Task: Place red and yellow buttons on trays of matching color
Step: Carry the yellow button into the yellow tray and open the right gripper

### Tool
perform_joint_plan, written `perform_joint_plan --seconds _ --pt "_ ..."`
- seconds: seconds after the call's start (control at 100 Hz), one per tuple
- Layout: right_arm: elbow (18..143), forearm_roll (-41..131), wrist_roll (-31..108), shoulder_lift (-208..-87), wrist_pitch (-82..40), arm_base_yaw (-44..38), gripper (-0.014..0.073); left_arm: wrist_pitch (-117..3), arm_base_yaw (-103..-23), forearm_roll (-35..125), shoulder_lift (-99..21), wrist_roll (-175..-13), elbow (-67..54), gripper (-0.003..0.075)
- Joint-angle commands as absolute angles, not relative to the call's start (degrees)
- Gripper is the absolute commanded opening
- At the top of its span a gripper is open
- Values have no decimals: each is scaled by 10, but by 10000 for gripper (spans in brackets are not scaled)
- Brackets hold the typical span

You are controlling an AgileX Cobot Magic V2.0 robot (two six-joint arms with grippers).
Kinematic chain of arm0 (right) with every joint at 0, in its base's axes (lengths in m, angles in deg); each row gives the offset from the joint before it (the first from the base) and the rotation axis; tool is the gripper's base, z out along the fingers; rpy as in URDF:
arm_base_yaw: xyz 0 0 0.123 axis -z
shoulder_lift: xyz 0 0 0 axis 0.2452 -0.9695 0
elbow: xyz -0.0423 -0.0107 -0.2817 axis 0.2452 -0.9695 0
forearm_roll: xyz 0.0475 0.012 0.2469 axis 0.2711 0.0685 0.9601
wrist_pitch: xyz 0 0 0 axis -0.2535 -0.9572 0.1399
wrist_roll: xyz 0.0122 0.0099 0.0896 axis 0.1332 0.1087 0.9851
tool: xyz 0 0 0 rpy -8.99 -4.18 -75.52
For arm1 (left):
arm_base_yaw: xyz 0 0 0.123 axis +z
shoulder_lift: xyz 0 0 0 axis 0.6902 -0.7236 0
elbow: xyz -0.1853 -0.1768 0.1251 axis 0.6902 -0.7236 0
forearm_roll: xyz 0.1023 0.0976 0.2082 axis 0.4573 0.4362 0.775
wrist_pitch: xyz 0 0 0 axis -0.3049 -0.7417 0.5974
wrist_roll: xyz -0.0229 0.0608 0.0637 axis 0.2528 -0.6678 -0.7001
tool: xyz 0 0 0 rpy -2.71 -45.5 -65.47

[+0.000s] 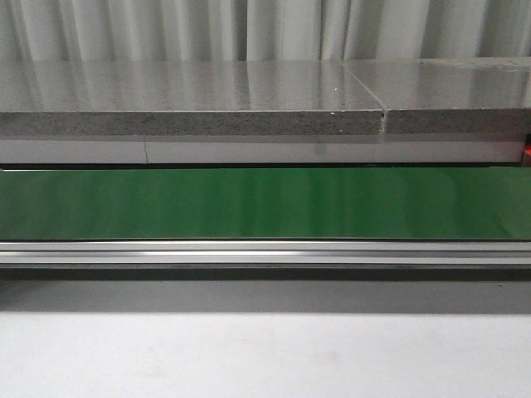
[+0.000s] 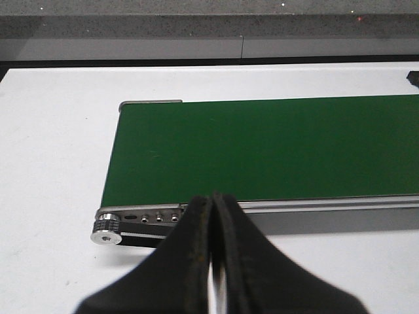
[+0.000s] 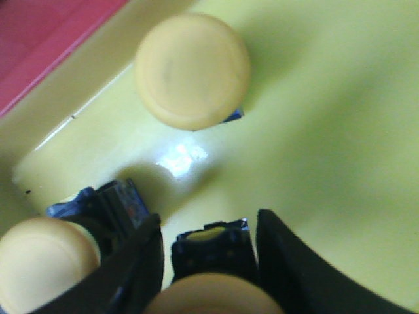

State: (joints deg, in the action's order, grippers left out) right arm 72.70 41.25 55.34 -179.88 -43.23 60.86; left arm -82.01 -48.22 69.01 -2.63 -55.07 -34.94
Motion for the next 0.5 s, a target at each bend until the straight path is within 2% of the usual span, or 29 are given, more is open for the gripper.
perform_joint_plan --seconds 0.0,0.49 --pt "736 418 553 -1794 -400 613 68 -779 -484 684 -30 -546 -335 -19" --pt "736 386 553 -1812 -345 614 68 -779 -484 684 -30 -546 -335 -19"
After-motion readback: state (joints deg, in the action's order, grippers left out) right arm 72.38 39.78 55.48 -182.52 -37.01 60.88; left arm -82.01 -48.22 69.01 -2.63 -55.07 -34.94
